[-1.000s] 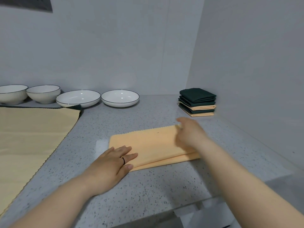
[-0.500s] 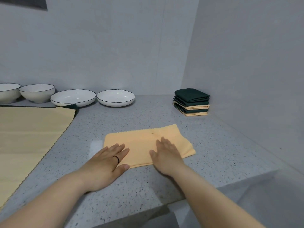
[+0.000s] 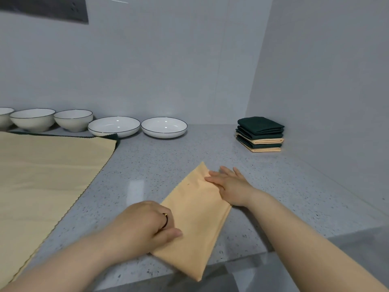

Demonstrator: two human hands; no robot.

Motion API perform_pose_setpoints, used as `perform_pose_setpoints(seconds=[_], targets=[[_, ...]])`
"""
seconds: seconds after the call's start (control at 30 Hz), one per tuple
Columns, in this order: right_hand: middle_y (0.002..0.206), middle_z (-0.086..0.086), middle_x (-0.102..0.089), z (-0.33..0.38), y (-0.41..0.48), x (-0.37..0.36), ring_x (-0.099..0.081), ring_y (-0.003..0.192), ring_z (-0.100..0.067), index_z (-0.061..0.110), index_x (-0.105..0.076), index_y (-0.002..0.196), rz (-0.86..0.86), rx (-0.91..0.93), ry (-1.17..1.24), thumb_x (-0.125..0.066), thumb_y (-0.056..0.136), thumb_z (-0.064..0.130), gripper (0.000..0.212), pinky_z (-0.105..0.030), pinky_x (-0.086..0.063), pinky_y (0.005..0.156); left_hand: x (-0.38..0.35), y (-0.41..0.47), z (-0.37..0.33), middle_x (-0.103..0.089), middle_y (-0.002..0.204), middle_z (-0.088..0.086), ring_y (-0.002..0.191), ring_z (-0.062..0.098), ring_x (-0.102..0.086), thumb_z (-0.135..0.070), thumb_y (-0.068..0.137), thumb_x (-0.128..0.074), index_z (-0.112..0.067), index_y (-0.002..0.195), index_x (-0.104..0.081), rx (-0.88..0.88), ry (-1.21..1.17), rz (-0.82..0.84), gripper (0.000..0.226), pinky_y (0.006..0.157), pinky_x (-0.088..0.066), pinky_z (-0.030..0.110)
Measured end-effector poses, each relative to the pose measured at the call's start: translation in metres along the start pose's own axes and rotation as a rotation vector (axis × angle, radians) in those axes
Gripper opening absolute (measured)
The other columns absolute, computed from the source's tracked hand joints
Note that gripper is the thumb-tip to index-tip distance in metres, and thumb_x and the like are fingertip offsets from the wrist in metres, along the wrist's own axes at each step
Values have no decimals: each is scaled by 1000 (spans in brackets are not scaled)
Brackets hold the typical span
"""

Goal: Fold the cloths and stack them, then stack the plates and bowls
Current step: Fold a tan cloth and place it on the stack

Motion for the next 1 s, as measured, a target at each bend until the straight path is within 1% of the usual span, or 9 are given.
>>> perform_pose_setpoints(seconds=[0.07, 0.17, 0.23, 0.33, 0.43, 0.63, 0.8, 0.87, 1.0], targets=[[157, 8, -3, 5, 8, -1, 8, 145, -13, 32, -21, 145, -36, 46, -106, -26, 95, 4, 58, -31, 15, 114, -3, 9, 0, -65, 87, -9, 92, 3, -51, -89, 54, -17, -18, 64, -60, 30, -130, -76, 84, 78, -41, 14], [157, 4, 0, 10, 16, -5, 4, 145, -13, 29, -17, 146, -62, 83, -131, -25, 96, 2, 58, -29, 9, 115, -3, 35, -3, -62, 99, -24, 103, -3, -51, -67, 72, -22, -24, 99, -69, 42, -210, -176, 68, 90, -40, 16], [157, 3, -1, 10, 20, -7, 0, 145, -12, 27, -15, 147, -53, 90, -95, -25, 97, 2, 57, -26, 4, 116, -4, 57, -1, -54, 127, -18, 122, 0, -44, -53, 83, -22, -25, 123, -56, 48, -83, -123, 59, 100, -34, 17], [157, 0, -2, 7, 24, -8, -4, 145, -13, 23, -10, 148, -44, 82, -37, -24, 100, 8, 53, -24, -1, 116, -14, 81, 8, -15, 156, -6, 143, 8, -11, -37, 100, -24, -20, 147, -22, 101, 47, 47, 50, 115, -7, 20], [157, -4, -3, 5, 25, -6, -5, 145, -16, 19, -8, 148, -88, 43, -22, -26, 101, 17, 51, -26, -2, 116, -20, 89, 14, 3, 157, -3, 144, 8, 4, -34, 101, -20, -19, 149, -6, 141, 85, 117, 52, 116, 5, 23], [157, -1, 0, 18, 16, -4, 1, 145, -17, 19, -10, 148, -347, 21, -90, -31, 98, 11, 55, -26, 2, 116, -19, 85, 11, 9, 157, -2, 144, 9, 10, -33, 101, -16, -18, 149, 1, 212, 107, 153, 53, 118, 5, 26], [144, 2, -41, 27, -22, -14, -35, 134, -12, 15, -48, 132, -252, 197, 51, -32, 95, 19, 40, -19, -28, 106, -15, 69, 10, 9, 157, 0, 145, 11, 8, -34, 101, -14, -15, 149, 2, 296, 114, 115, 53, 117, 4, 26], [143, 3, -44, 31, -40, -22, -36, 134, -10, 16, -51, 131, -189, 274, 121, -19, 85, 40, 61, -8, -18, 106, -14, 55, 9, 9, 157, 0, 145, 11, 7, -34, 101, -14, -14, 149, 2, 322, 134, 87, 54, 116, 3, 26], [152, 10, -25, 35, -60, -31, -14, 139, 3, 21, -34, 141, -125, 429, 123, -22, 86, 24, 57, 2, 16, 97, -16, 24, 5, 5, 157, -2, 145, 10, 3, -38, 100, -20, -16, 149, -4, 354, 77, 23, 56, 116, -2, 22]])
Point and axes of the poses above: each hand's wrist, its own y-axis towards the middle knuckle, its own x-axis out of the back of the hand, z = x × y, the point moved 1 cm from there along y, towards the middle knuckle
